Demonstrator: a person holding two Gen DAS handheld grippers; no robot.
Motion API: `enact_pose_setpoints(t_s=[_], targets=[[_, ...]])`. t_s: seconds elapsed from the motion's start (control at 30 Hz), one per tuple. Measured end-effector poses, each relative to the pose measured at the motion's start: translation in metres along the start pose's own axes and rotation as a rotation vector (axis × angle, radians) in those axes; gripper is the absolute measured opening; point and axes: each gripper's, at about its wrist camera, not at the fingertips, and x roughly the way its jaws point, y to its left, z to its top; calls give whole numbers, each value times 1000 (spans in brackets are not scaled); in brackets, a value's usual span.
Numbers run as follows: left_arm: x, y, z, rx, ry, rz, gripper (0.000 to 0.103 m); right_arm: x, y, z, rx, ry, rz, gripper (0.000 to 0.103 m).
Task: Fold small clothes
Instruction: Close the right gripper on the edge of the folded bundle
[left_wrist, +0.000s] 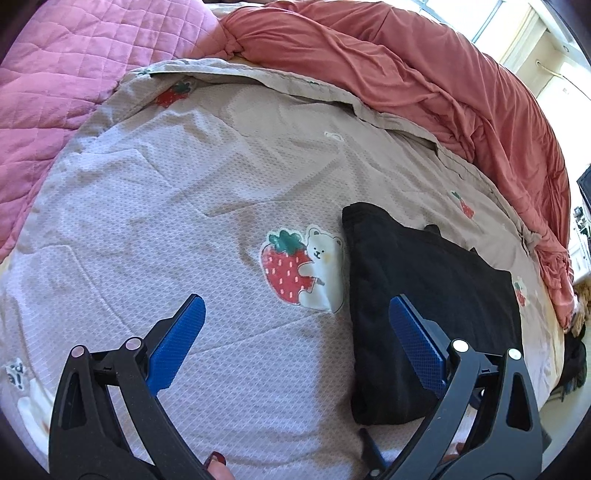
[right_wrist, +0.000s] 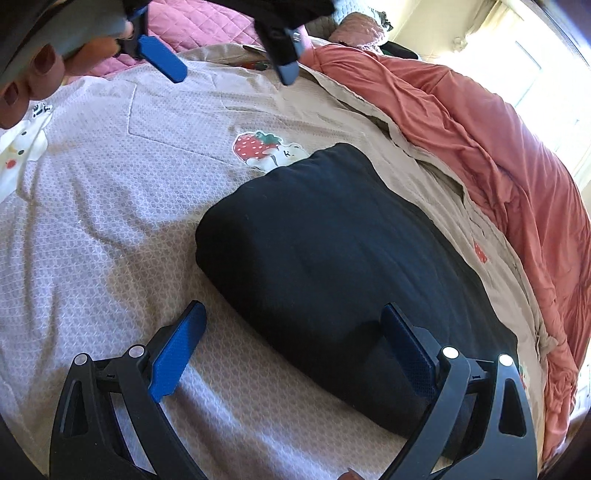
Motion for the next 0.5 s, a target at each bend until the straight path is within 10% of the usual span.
enact_pose_setpoints(t_s=[0.27, 0.4, 0.5], targets=[[27, 5, 4, -62, 53, -44, 94, 2, 6, 8, -19, -83, -71, 80], [35, 9, 4, -81, 62, -62, 94, -6, -5, 9, 47, -114, 11, 32], [38, 8, 4, -98, 56, -115, 94, -15, -20, 9, 135, -134, 82, 20]])
